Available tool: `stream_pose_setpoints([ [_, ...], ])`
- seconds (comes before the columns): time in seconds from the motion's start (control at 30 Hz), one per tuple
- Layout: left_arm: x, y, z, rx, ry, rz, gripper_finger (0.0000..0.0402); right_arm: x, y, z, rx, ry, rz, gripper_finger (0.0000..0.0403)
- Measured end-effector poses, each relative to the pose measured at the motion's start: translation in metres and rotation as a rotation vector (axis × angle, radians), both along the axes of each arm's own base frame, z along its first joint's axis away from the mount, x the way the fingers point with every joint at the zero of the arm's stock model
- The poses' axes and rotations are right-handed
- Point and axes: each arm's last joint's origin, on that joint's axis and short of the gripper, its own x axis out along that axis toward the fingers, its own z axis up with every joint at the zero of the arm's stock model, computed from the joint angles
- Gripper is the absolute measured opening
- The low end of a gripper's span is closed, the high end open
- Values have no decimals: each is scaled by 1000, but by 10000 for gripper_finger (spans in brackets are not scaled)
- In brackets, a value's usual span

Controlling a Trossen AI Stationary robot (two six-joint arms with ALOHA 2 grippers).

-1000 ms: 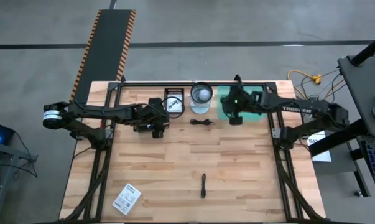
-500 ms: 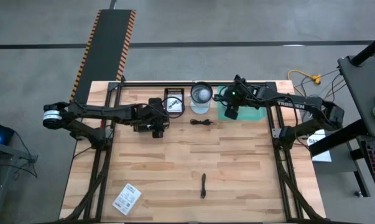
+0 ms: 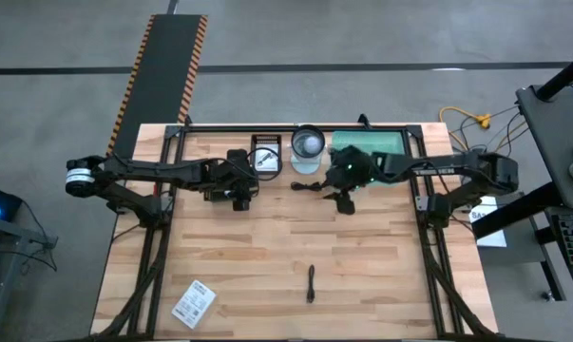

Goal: Pick and place items into bin
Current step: Put the top black charger cable into the light blue bin

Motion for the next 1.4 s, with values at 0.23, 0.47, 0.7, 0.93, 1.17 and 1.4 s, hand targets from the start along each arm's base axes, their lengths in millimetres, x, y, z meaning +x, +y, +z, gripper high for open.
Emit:
stream_pose_setpoints([
  [0.23,0,0,0,0,0,0,281,19,0,-32,-64,83,-66,193],
  [0.47,0,0,0,0,-1,0,281,41,-9,-59,-129,190,-131,212],
  [0.7,0,0,0,0,-1,0,281,61,-15,-72,-153,234,-111,214],
  [0.93,0,0,0,0,-1,0,281,69,-17,-74,-155,318,-86,168],
  [1.17,0,0,0,0,0,0,281,66,-16,-62,-140,382,-71,61],
  [1.4,-1,0,0,-2,7,0,281,56,-6,-34,-123,449,-35,27],
])
